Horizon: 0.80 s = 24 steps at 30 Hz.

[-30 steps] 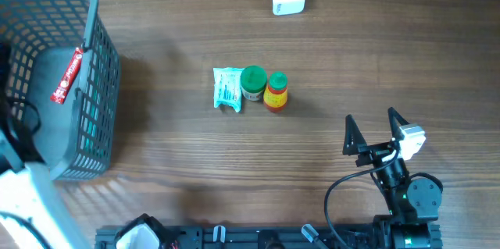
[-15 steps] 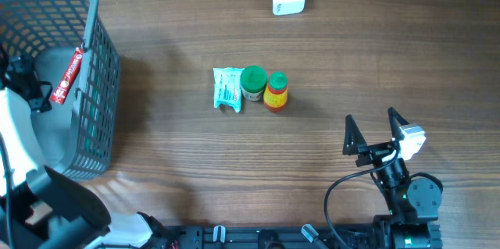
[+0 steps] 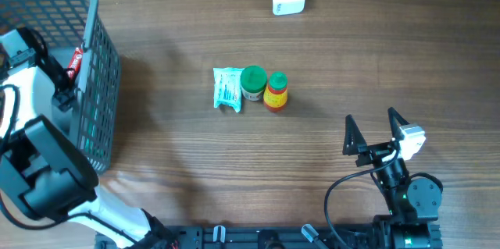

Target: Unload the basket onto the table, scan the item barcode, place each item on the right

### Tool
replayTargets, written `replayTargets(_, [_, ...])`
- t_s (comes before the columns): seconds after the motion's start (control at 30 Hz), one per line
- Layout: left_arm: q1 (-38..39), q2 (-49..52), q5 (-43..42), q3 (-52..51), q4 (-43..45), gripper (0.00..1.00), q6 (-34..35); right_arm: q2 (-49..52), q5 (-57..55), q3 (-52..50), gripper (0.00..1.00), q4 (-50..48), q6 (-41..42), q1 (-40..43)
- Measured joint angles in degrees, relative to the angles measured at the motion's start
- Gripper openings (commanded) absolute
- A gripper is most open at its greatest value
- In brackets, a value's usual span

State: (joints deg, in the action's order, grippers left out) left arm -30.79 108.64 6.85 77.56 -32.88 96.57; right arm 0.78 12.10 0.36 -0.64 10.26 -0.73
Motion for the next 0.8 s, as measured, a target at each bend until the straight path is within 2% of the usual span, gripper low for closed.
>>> replayTargets(0.1, [0.04, 1.31, 0.17, 0.0, 3.02, 0.87, 3.39, 0.02, 0.0, 0.0, 1.0, 0.0, 0.0, 0.0])
replayTargets(0.13, [0.04, 1.75, 0.13, 0.0, 4.37, 0.79, 4.52, 0.02, 0.0, 0.0, 1.0, 0.0, 0.0, 0.0])
replayTargets(0.2, [0.04, 2.47, 0.11, 0.0, 6.16, 0.72, 6.29, 0.02, 0.0, 0.0, 0.99, 0.0, 0.0, 0.0])
replayTargets(0.47, [0.04, 5.77, -4.83, 0.68, 7.52, 0.74, 17.27, 0.02, 0.0, 0.0, 1.0, 0.0, 0.0, 0.0])
replayTargets(0.57, [0.04, 6.58, -6.56, 1.6, 7.32, 0.63, 19.28, 0.02, 0.0, 0.0, 1.0, 0.0, 0.0, 0.0])
replayTargets(0.67, [0.02, 7.13, -8.44, 1.97, 6.78, 0.57, 19.39, 0.02, 0.0, 0.0, 1.0, -0.02, 0.0, 0.0])
replayTargets(0.8, [-0.68, 7.67, -12.37, 2.27, 6.34, 0.37, 19.41, 0.02, 0.0, 0.0, 1.0, 0.0, 0.0, 0.0])
